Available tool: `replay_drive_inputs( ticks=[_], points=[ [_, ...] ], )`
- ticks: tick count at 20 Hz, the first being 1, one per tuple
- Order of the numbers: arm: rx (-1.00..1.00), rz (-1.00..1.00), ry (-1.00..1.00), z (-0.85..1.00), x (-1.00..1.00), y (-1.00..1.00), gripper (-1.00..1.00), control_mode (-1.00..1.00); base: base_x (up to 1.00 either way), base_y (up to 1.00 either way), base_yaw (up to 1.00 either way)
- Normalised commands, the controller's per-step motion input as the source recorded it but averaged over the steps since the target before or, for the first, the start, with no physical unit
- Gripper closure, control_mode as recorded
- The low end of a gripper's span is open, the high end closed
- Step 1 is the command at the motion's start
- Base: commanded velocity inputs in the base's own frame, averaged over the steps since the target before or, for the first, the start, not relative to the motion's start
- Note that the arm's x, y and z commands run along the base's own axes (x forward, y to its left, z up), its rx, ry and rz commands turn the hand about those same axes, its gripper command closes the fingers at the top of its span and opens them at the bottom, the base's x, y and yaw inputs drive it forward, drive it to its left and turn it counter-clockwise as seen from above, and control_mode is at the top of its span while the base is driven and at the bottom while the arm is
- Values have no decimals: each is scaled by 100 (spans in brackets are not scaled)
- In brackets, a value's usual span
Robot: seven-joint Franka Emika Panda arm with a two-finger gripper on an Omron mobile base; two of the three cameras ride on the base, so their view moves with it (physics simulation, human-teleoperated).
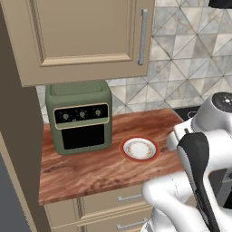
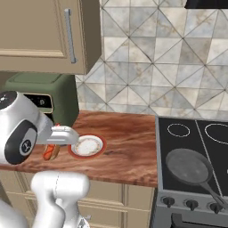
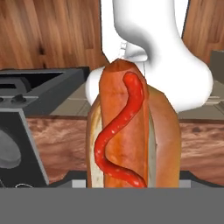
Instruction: Place the cold items (squash and mushroom) from the fridge in one tupperware on the dining counter. Place the warm items (kebab skewer and hot dog) in the stove area in another tupperware.
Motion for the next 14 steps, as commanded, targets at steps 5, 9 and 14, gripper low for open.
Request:
replay_drive_inputs(
  ticks=[5,9,14],
  points=[
    [12,5,-1,-31,19,0,100,-100,0,0,0],
    [3,0,-4,-18,-1,0,100,-100,0,0,0],
    [1,0,-2,-10,-4,0,100,100,-10,-2,0]
  ],
)
